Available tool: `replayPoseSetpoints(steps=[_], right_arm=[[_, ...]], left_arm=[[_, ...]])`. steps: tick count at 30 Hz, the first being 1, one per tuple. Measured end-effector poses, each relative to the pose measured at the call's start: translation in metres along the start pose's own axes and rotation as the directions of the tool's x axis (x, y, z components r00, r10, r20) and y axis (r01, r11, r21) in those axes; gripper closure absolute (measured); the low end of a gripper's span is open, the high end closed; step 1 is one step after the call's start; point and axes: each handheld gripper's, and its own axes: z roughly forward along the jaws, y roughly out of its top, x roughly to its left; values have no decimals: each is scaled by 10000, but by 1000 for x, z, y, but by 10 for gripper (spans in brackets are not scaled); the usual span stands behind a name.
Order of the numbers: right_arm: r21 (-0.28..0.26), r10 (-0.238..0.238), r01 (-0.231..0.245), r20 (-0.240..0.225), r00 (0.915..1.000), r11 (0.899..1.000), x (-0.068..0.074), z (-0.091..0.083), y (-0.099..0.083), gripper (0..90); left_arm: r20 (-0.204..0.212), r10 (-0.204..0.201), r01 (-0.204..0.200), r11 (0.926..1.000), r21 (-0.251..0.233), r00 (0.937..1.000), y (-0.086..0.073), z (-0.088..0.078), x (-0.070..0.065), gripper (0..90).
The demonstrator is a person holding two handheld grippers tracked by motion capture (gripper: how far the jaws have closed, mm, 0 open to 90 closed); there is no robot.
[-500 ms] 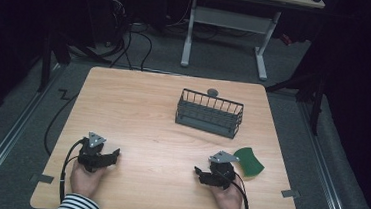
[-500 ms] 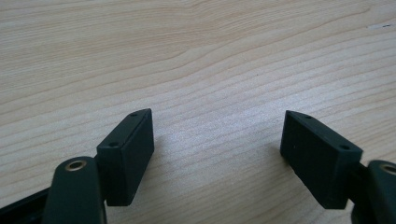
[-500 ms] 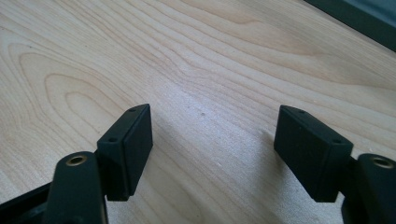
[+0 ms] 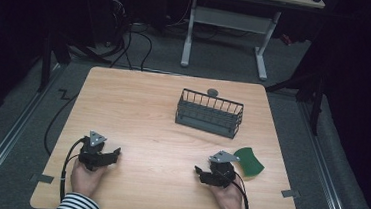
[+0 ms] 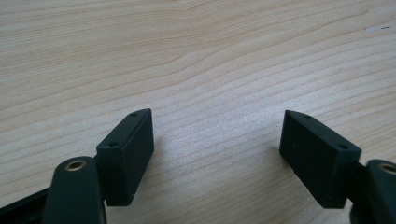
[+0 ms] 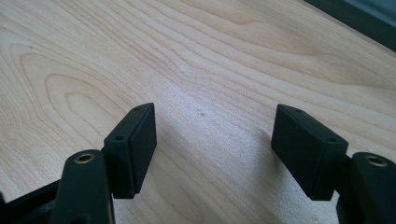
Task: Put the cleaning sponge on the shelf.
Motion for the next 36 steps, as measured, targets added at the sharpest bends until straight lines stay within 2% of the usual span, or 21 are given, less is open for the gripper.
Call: replayPoseSetpoints(steps=[10,13,14,16,17,18,22,24,27,28,30,32,34,36], right_arm=[[-43,114,-114,99,9999,9999,3,-1,-1,301],[188,723,-717,-344,9968,9973,-3,-5,1,352],[258,947,-937,-385,9948,9953,-6,-6,1,366],[320,1078,-1068,-292,9937,9938,-8,-8,2,372],[262,1347,-1344,-107,9908,9906,-13,-11,1,375],[265,1376,-1375,-9,9905,9901,-14,-14,1,375],[-29,1603,-1603,311,9866,9871,-19,-28,0,373],[-83,1620,-1618,504,9855,9868,-23,-35,0,376],[-61,1599,-1598,518,9858,9871,-28,-42,1,378],[-289,1666,-1653,497,9848,9858,-34,-50,1,384],[-417,1709,-1688,513,9840,9848,-36,-53,0,385],[-742,1930,-1889,527,9798,9792,-43,-62,0,388],[-1001,2088,-2021,620,9760,9742,-51,-70,-1,399],[-1172,2267,-2187,598,9721,9687,-56,-74,-2,426]], left_arm=[[10,-23,23,10000,7,10000,1,1,-3,269],[69,77,-77,10000,-18,9999,2,2,-3,285],[109,108,-108,9999,3,9999,2,2,-3,284],[121,112,-112,9999,-18,9999,3,3,-4,283],[235,110,-110,9999,-24,9997,4,4,-4,282],[235,110,-110,9999,-24,9997,4,4,-4,283],[864,-9,16,10000,-89,9963,10,2,-9,289],[948,57,-53,10000,-45,9955,12,2,-11,292],[1230,260,-251,9996,-88,9921,23,-1,-17,305],[1344,446,-414,9988,-267,9899,29,-4,-20,326],[1334,576,-523,9977,-426,9894,32,-5,-21,334],[1566,557,-466,9971,-608,9861,38,-6,-24,351],[1615,655,-559,9964,-633,9847,42,-4,-26,351],[1943,655,-527,9961,-701,9788,51,-1,-30,362]])
